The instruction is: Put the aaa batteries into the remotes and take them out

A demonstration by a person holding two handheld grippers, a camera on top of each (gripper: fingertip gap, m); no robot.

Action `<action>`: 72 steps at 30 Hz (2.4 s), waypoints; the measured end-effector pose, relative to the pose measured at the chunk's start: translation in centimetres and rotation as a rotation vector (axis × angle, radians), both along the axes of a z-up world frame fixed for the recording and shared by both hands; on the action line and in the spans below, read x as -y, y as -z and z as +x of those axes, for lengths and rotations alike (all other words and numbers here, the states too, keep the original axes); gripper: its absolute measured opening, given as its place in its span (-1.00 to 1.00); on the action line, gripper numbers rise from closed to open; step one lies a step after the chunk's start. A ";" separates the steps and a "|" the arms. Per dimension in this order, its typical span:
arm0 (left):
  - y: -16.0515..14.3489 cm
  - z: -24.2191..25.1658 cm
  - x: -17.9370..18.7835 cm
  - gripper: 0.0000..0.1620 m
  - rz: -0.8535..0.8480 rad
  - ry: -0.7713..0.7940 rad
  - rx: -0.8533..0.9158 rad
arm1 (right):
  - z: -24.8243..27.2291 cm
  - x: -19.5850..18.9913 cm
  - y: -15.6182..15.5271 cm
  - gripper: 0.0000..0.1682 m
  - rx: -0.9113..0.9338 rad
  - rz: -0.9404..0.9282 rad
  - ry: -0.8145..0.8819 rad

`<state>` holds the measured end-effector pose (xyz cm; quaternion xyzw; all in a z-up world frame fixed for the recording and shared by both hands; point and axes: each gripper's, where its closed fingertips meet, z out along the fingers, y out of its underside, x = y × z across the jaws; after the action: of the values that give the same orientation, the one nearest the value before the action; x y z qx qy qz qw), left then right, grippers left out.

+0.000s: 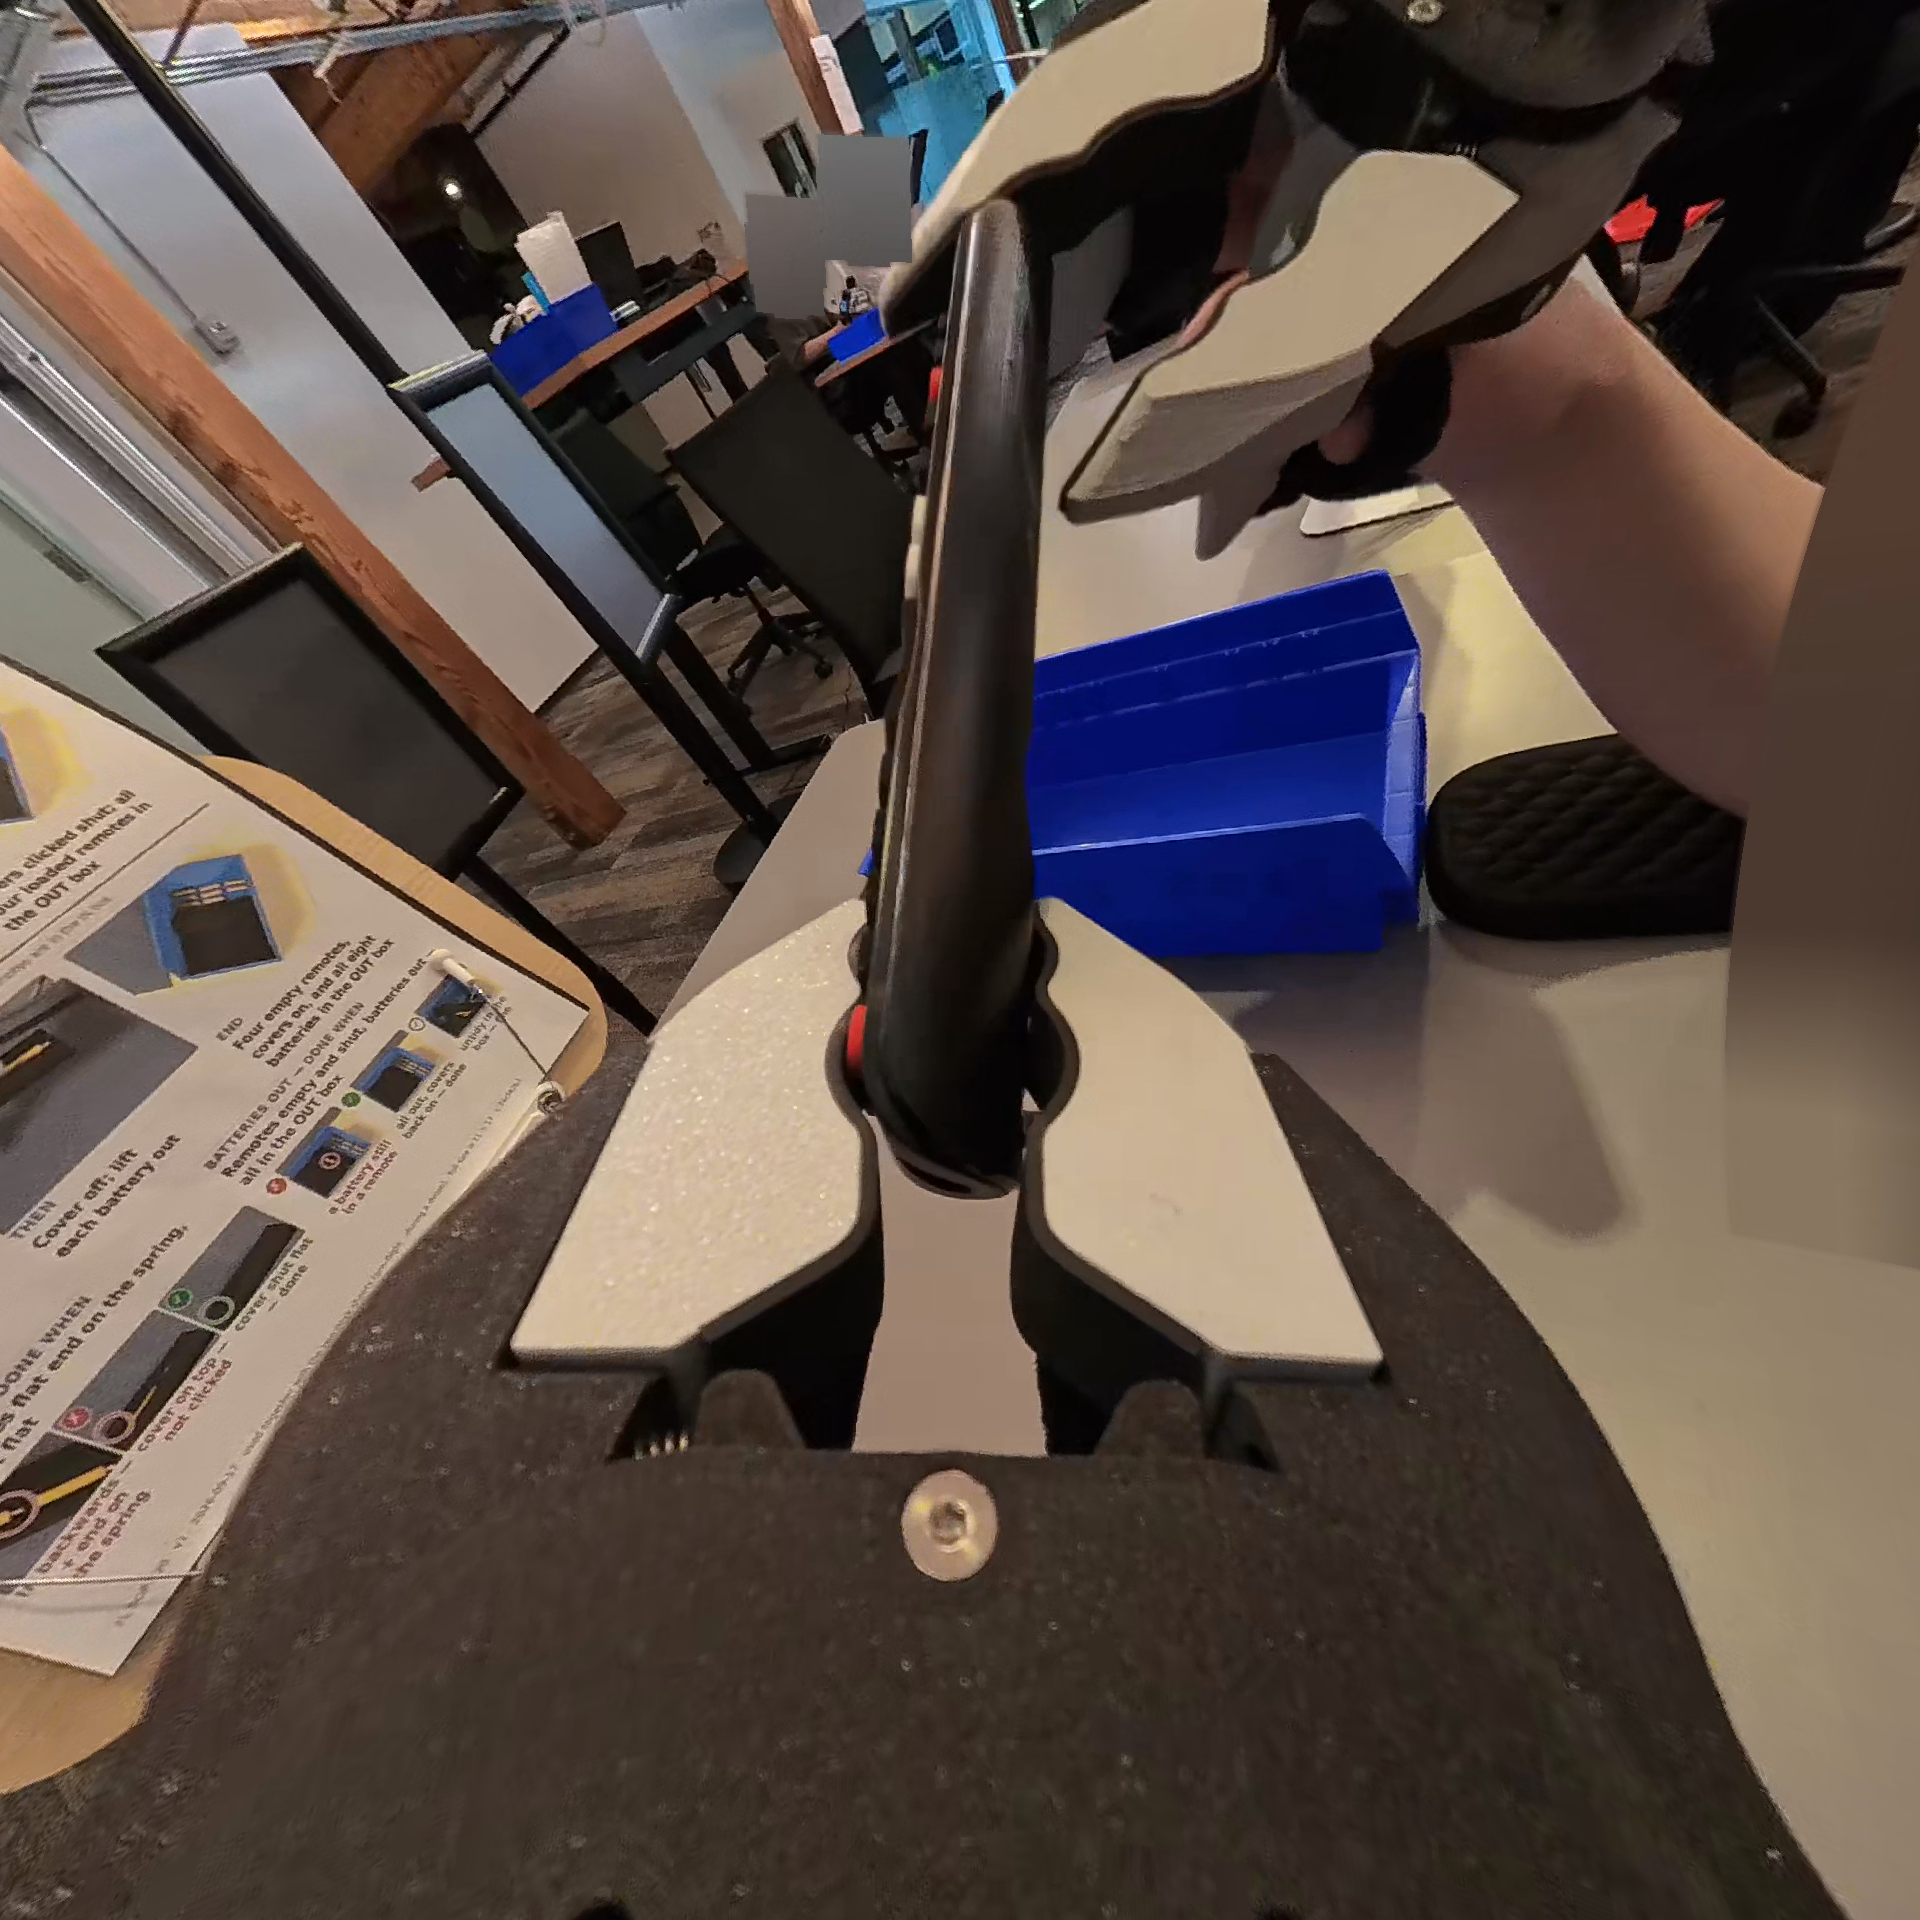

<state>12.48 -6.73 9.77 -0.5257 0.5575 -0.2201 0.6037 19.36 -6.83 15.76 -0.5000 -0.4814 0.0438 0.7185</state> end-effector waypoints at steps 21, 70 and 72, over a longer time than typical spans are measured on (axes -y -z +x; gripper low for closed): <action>0.3 0.2 0.7 -0.71 -0.165 0.080 0.035 | -0.2 -0.1 -0.3 -0.38 -0.044 0.038 -0.009; 0.6 1.1 2.2 -0.71 -0.278 0.197 0.056 | -0.4 1.4 -0.2 -0.39 -0.023 -0.014 -0.121; 0.6 1.0 2.2 -0.71 -0.283 0.195 0.051 | -0.3 1.4 0.0 -0.40 -0.010 -0.021 -0.116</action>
<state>13.45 -8.89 9.15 -0.5430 0.5539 -0.3671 0.5133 19.02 -8.20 15.73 -0.4785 -0.5056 0.0930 0.7118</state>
